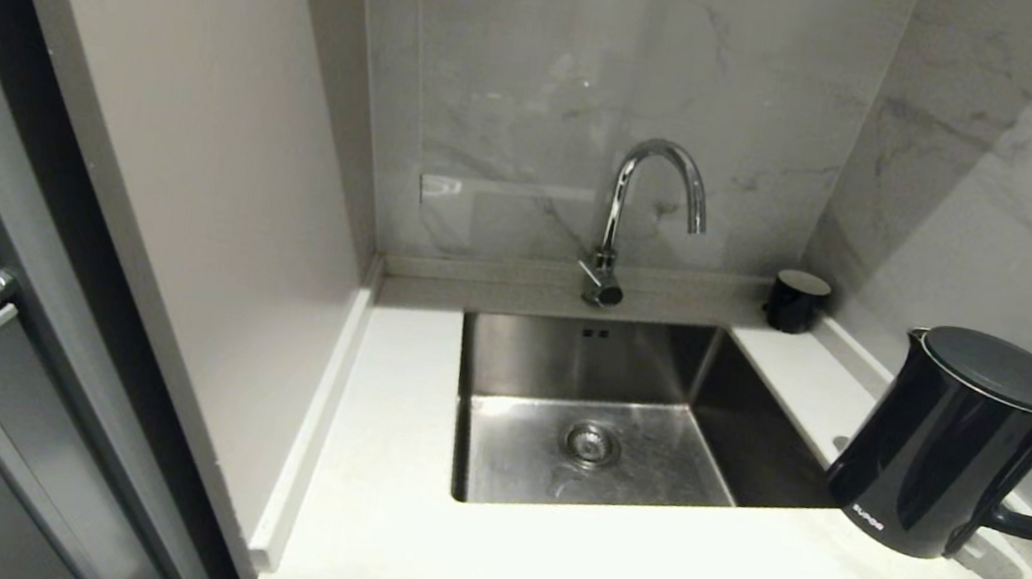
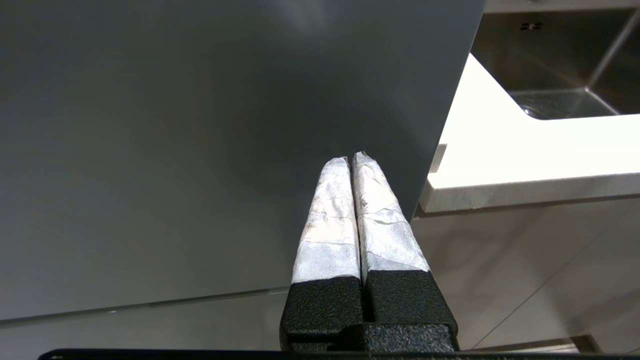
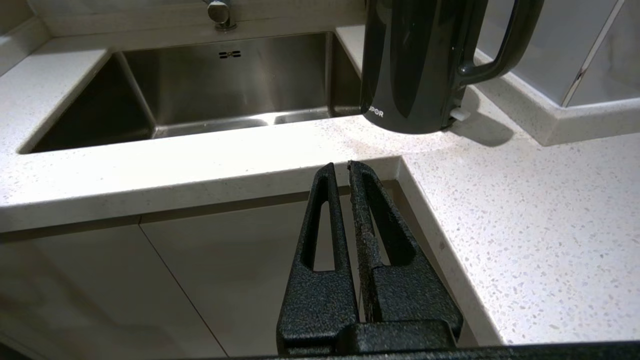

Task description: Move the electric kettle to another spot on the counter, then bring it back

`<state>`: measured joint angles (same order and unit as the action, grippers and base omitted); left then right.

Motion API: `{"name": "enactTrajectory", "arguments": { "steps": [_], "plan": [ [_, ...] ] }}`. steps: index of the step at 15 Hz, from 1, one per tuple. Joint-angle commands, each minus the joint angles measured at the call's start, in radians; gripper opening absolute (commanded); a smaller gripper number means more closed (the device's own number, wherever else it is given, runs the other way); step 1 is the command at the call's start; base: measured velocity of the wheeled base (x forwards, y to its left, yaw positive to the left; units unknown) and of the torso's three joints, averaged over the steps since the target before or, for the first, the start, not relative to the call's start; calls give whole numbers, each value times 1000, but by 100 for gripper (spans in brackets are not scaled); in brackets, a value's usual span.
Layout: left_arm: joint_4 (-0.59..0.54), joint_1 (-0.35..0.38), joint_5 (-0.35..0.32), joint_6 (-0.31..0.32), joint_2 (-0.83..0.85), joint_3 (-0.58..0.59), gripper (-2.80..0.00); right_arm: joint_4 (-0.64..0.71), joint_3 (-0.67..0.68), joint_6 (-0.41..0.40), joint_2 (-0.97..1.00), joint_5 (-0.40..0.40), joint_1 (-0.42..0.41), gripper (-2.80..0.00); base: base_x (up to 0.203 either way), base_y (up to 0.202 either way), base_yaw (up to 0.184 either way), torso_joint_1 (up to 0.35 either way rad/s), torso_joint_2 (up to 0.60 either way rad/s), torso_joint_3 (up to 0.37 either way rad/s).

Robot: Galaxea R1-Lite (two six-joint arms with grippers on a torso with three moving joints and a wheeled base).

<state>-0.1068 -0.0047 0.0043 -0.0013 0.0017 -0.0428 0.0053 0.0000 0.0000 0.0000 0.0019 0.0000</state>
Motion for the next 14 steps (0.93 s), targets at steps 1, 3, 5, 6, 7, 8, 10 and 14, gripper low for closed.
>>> {"name": "enactTrajectory", "arguments": {
  "steps": [1, 3, 5, 6, 7, 8, 10, 14],
  "plan": [
    [-1, 0, 0, 0, 1, 0, -280, 1, 0, 0, 2, 1, 0, -280, 0, 0, 0, -130, 330, 201],
    [-1, 0, 0, 1, 1, 0, -280, 1, 0, 0, 2, 1, 0, -280, 0, 0, 0, -125, 352, 220],
    [-1, 0, 0, 0, 1, 0, -280, -1, 0, 0, 2, 1, 0, -280, 0, 0, 0, -136, 353, 216],
    [-1, -1, -1, 0, 1, 0, -280, 1, 0, 0, 2, 1, 0, -280, 0, 0, 0, -149, 373, 237],
    [-1, 0, 0, 0, 1, 0, -280, 1, 0, 0, 2, 1, 0, -280, 0, 0, 0, -126, 369, 234],
    [-1, 0, 0, 0, 1, 0, -280, 1, 0, 0, 2, 1, 0, -280, 0, 0, 0, -129, 386, 251],
    [1, 0, 0, -2, 1, 0, -280, 1, 0, 0, 2, 1, 0, -280, 0, 0, 0, -161, 473, 311],
    [1, 0, 0, -4, 1, 0, -280, 1, 0, 3, 2, 0, 0, -280, 0, 0, 0, -161, 535, 364]
  ]
}}
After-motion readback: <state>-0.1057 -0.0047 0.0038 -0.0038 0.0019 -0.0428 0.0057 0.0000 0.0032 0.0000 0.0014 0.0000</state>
